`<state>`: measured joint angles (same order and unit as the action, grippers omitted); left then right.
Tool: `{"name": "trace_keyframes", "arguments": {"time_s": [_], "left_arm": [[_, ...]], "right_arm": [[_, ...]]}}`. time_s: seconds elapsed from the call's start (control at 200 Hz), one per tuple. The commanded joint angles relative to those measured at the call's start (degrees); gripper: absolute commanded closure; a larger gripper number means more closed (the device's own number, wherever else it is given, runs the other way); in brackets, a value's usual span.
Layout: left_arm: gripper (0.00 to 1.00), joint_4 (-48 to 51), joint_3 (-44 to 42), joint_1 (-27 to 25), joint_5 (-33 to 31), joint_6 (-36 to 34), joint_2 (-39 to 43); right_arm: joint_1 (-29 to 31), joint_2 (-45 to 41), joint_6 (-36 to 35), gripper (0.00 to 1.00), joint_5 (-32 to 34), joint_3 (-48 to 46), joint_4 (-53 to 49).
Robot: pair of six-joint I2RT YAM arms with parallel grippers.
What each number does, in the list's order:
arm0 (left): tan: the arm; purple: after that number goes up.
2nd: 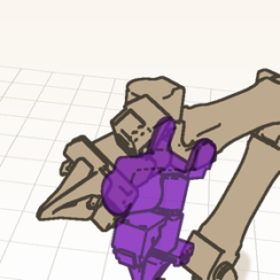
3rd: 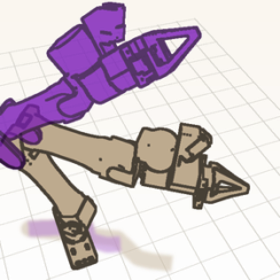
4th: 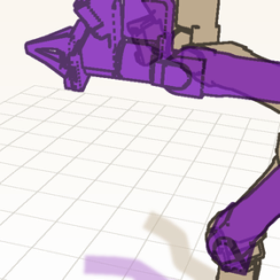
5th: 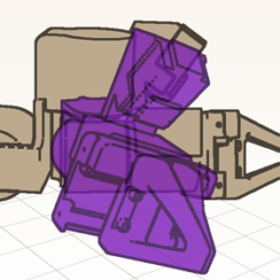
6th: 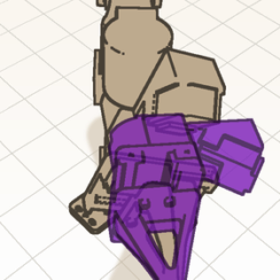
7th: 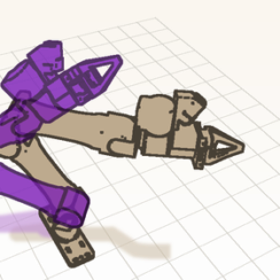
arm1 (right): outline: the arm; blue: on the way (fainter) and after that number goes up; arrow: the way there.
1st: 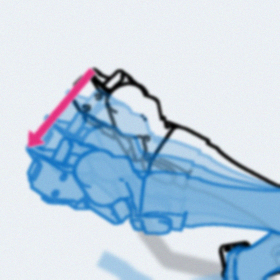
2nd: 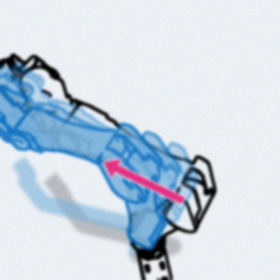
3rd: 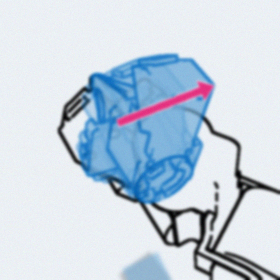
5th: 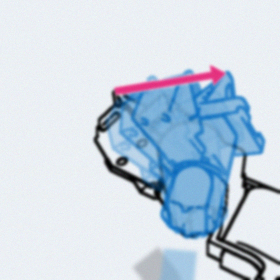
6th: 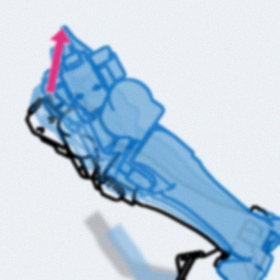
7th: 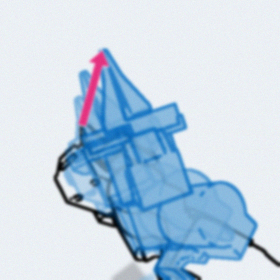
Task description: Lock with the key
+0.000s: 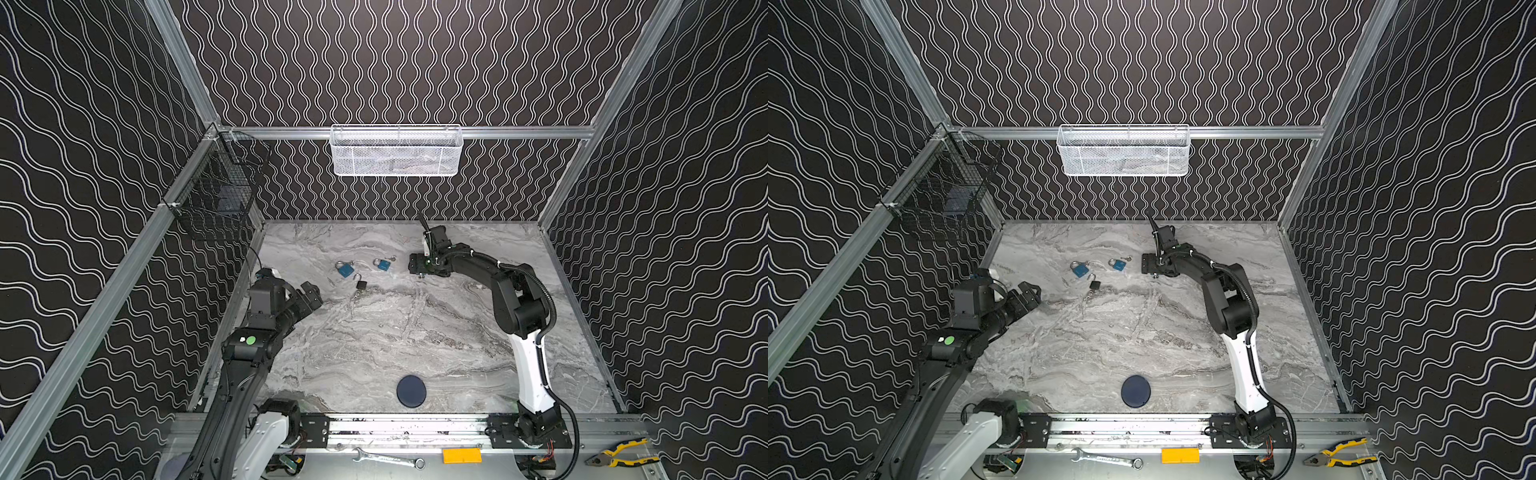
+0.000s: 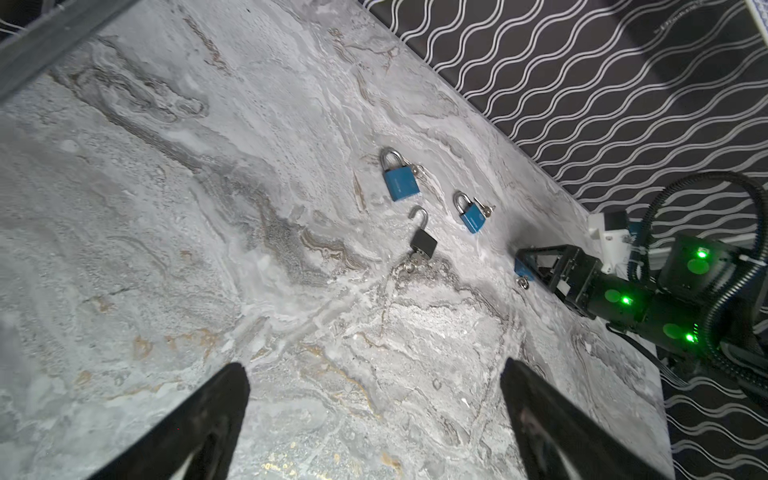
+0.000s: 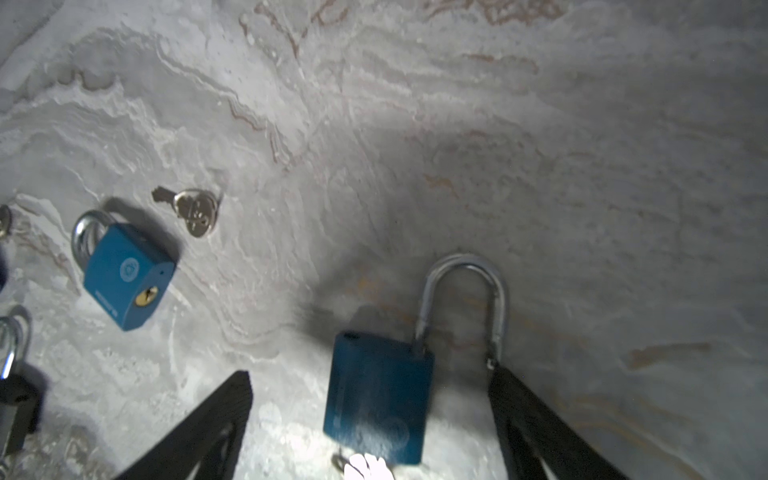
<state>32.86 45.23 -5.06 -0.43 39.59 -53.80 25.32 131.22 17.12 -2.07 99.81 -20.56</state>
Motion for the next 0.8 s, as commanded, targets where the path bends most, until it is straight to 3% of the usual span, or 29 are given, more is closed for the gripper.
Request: {"name": "trace_keyframes", "arguments": {"time_s": [0.0,0.215,0.5,0.796], "left_arm": [[0.01,-0.28,-0.92,0.23,-3.91,2.21,1.83],[0.01,1.84,-0.95,0.31,-6.2,1.94,3.53],[0.01,2.23,0.29,0.31,-3.79,-0.43,2.01],[0.02,1.8,-0.58,0.31,-3.25,-1.12,2.79]], "right_arm": [[0.04,2.1,1.22,0.18,-1.71,1.11,-4.08],[0.64,2.08,2.27,0.24,-2.54,-0.23,-2.9],[3.54,1.05,0.04,0.24,6.37,-0.09,-6.88],[3.6,2.58,-2.94,0.27,8.02,-0.29,-7.66]]}}
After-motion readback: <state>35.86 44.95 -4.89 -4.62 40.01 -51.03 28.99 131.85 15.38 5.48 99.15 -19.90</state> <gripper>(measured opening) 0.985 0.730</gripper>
